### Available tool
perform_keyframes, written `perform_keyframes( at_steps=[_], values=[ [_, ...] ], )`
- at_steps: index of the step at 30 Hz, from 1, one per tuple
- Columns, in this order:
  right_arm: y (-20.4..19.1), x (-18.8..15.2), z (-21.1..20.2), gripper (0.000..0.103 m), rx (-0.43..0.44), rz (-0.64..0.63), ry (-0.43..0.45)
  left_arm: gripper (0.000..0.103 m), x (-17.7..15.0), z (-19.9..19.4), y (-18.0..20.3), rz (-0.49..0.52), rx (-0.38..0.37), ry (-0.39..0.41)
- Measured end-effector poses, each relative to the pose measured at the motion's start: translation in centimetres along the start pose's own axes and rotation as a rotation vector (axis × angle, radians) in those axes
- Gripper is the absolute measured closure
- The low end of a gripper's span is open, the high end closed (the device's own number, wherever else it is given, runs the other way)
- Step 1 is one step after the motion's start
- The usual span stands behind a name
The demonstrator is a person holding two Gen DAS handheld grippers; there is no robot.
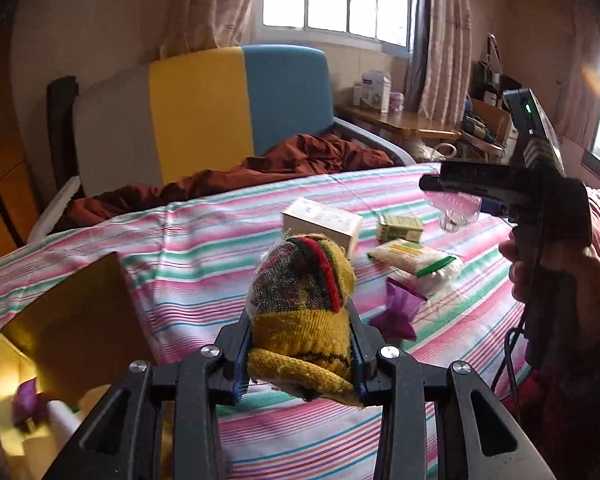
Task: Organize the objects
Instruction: 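Carry the knitted item with left while right carries the pink roller to the tray, then release the knitted item into the tray with left while right drops the roller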
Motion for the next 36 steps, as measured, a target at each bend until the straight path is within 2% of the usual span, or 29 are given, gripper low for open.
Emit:
perform_keyframes(
  at_steps=[13, 19, 28, 32, 36],
  values=[
    [-10.4, -3.8, -0.2, 0.03, 0.164, -0.157, -0.098, 0.064, -1.8, -4.9, -9.1, -0.163, 0.142, 0.025],
    [-17.2, -5.8, -0.2, 0.03, 0.267, -0.25, -0.155, 0.064, -3.9, -7.6, -14.8, -0.265, 0.231, 0.038],
    [-29.4, -10.4, 0.4, 0.03, 0.429, -0.474, -0.265, 0.064, -7.5, -11.7, -23.4, -0.426, 0.387, 0.07],
    [-33.4, -12.5, 2.1, 0.03, 0.443, -0.554, -0.315, 0.064, -9.2, -12.2, -25.5, -0.464, 0.421, 0.06],
    [-35.7, -13.8, 4.0, 0.03, 0.428, -0.593, -0.354, 0.063, -10.6, -12.1, -26.4, -0.487, 0.435, 0.039]
  ],
)
Point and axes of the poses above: each gripper's, at about its wrist camera, not at the fingertips, and z roughly the way its jaws point, y to its right, x to its top, the point moved 4 cm from there along z, roughly the way its jaws point, and after that the axes turned 6 degrees about y, right-handed, at the moved point
